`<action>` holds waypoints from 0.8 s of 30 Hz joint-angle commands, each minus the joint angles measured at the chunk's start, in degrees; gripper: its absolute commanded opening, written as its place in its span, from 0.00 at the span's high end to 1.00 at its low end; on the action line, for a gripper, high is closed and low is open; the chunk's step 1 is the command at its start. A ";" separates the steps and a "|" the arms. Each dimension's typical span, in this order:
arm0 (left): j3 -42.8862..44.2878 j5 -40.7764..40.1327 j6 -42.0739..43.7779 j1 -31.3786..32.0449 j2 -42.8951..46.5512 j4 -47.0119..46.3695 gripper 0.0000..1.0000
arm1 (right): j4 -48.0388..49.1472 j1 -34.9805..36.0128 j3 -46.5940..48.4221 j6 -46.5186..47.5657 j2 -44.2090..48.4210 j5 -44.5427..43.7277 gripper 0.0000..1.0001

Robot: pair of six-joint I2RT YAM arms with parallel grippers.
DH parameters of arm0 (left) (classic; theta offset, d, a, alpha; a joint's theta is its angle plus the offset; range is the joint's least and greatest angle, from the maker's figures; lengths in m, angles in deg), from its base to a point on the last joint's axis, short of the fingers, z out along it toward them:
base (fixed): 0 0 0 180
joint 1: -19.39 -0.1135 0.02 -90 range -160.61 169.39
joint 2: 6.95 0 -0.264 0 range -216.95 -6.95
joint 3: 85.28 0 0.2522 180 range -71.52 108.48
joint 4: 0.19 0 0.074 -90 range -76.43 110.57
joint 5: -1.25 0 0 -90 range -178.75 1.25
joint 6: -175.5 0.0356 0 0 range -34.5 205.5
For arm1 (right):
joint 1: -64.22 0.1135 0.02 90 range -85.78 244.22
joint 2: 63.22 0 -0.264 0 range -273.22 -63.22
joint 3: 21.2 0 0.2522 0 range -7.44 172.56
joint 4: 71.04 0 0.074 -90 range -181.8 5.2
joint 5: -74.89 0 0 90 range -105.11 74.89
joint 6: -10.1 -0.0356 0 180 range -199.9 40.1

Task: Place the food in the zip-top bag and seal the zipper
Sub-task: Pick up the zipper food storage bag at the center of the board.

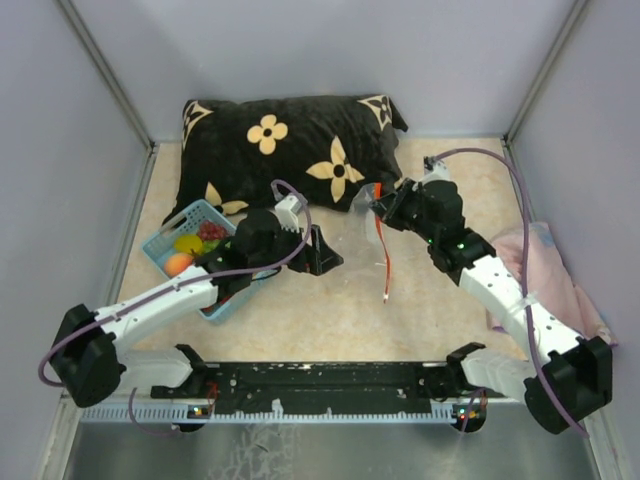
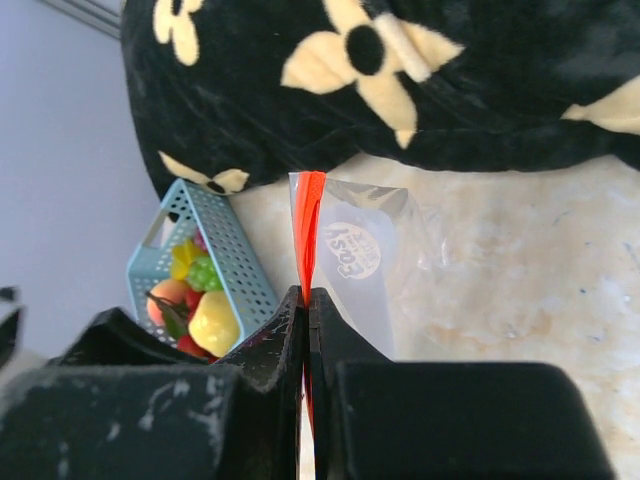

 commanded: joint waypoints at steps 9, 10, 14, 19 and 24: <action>0.28 -4.54 -1.32 3.03 -15.45 -5.69 0.11 | 9.55 3.15 -2.22 -7.62 0.33 2.62 1.00; 0.28 -5.26 -1.76 3.08 -17.01 -5.59 0.12 | 9.82 3.36 -2.27 -8.01 0.39 3.06 1.00; 1.04 -7.47 -3.38 3.10 -22.22 -3.25 0.16 | 8.97 4.02 -1.14 -7.01 0.21 3.34 1.00; 1.93 -8.79 -4.02 3.10 -22.10 0.15 0.18 | 6.54 4.38 -0.84 -5.23 0.13 2.52 1.00; -1.95 -9.60 -3.72 3.11 -12.85 -1.42 0.16 | 4.58 4.55 -1.18 -3.74 0.51 0.53 0.96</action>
